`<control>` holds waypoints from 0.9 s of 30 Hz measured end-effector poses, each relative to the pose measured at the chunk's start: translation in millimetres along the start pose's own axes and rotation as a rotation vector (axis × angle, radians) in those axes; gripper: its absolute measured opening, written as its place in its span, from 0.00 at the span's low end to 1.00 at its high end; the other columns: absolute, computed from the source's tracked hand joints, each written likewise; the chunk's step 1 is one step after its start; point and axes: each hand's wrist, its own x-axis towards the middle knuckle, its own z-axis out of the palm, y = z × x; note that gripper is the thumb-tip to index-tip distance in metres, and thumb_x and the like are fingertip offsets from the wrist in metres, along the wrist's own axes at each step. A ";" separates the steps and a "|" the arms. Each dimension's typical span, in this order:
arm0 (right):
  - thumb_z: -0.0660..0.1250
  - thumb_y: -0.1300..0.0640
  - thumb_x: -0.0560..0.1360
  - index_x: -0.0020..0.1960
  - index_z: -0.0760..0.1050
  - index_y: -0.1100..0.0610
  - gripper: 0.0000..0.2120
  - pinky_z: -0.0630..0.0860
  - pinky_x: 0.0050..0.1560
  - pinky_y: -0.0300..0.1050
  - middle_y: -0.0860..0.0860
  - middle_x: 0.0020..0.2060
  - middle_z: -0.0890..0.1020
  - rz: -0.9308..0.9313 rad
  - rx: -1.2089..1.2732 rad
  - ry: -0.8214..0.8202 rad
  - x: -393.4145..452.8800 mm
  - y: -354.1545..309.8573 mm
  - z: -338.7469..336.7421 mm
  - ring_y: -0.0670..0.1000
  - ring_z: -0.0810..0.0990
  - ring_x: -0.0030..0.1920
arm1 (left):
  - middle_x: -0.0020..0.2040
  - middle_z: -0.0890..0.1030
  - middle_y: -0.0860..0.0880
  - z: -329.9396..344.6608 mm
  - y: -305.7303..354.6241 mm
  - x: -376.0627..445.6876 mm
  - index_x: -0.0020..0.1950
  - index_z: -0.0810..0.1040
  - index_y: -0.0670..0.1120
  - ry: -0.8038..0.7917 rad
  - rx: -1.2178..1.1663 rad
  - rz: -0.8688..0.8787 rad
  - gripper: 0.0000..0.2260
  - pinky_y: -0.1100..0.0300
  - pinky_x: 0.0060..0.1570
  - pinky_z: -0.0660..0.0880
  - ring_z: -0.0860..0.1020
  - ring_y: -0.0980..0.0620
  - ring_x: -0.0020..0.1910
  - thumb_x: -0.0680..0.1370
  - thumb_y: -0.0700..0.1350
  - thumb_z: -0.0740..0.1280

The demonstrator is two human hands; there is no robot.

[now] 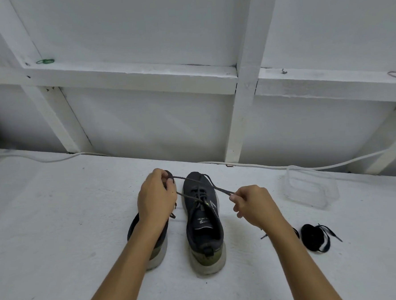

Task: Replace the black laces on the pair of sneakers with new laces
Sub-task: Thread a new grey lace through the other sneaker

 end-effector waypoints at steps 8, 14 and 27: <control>0.71 0.55 0.79 0.46 0.84 0.56 0.06 0.81 0.42 0.46 0.51 0.38 0.83 0.262 0.613 -0.011 -4.3 5.4 27.3 0.49 0.80 0.39 | 0.54 0.71 0.59 23.6 10.4 -40.9 0.50 0.81 0.55 -0.350 0.213 0.288 0.17 0.52 0.56 0.67 0.67 0.54 0.59 0.78 0.65 0.61; 0.70 0.66 0.78 0.49 0.83 0.61 0.04 0.82 0.43 0.41 0.55 0.41 0.87 0.229 0.894 -0.060 -9.8 -4.5 44.0 0.48 0.84 0.41 | 0.64 0.68 0.59 32.0 1.4 -45.8 0.56 0.81 0.54 -0.498 0.007 0.166 0.14 0.50 0.67 0.65 0.63 0.54 0.67 0.78 0.59 0.65; 0.72 0.61 0.77 0.46 0.85 0.54 0.04 0.84 0.51 0.53 0.49 0.38 0.87 0.109 0.736 0.078 -8.7 -6.7 62.1 0.50 0.86 0.43 | 0.66 0.68 0.57 35.4 -5.0 -47.5 0.65 0.79 0.50 -0.509 -0.039 0.169 0.17 0.50 0.69 0.65 0.63 0.54 0.68 0.79 0.56 0.66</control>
